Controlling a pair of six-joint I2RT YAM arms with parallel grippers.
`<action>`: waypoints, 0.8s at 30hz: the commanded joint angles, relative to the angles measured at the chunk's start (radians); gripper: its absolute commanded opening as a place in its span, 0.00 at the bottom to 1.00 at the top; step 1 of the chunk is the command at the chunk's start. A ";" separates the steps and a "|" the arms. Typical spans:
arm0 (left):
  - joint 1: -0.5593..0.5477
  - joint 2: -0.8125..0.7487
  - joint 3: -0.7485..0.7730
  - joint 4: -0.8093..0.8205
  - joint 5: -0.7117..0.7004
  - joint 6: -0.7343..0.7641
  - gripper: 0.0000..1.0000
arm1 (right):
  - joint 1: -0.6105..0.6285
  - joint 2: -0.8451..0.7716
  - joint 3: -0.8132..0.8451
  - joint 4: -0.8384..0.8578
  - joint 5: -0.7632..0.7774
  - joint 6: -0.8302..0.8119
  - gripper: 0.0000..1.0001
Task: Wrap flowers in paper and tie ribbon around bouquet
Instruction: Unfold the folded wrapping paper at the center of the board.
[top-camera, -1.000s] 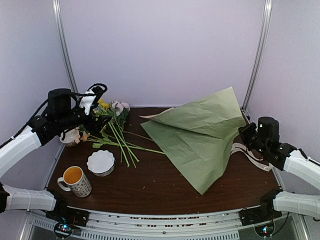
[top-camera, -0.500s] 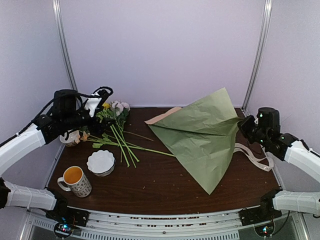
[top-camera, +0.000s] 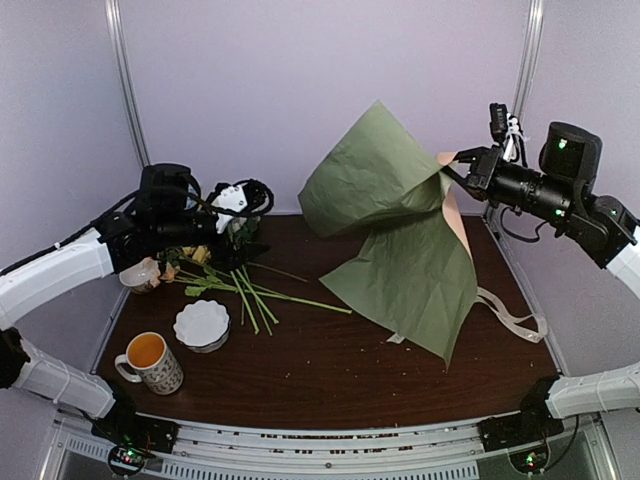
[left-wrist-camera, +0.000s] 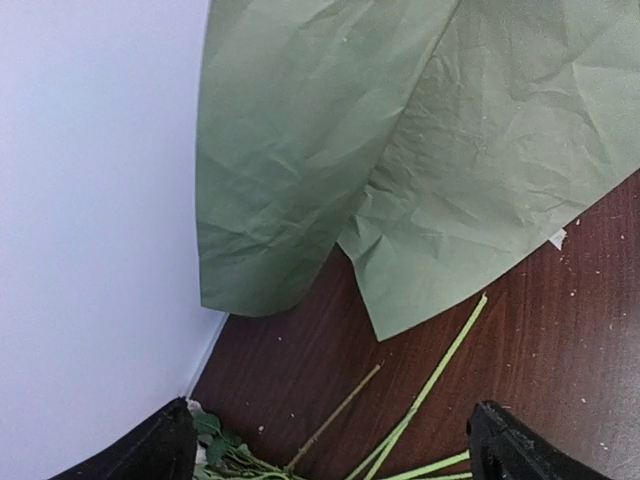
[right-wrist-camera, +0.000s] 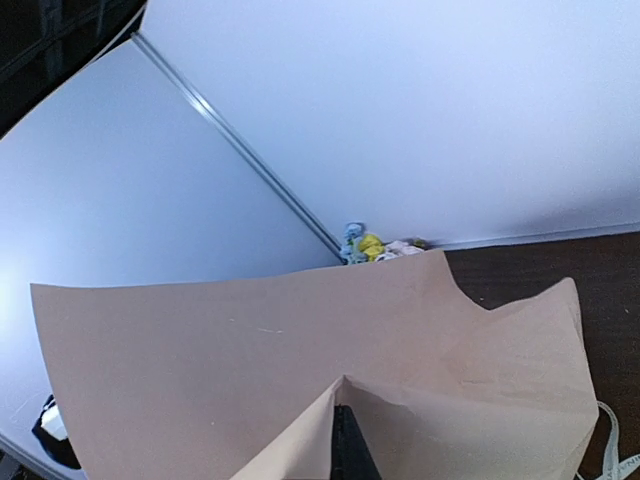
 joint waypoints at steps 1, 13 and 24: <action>0.003 0.032 0.036 0.171 -0.017 0.125 0.98 | 0.032 0.006 0.087 -0.079 -0.190 -0.106 0.00; 0.003 0.123 0.176 0.152 0.177 0.162 0.98 | 0.046 0.015 0.311 -0.303 -0.382 -0.349 0.00; -0.101 -0.024 0.077 -0.055 0.629 0.070 0.95 | 0.045 0.108 0.451 -0.440 -0.027 -0.409 0.00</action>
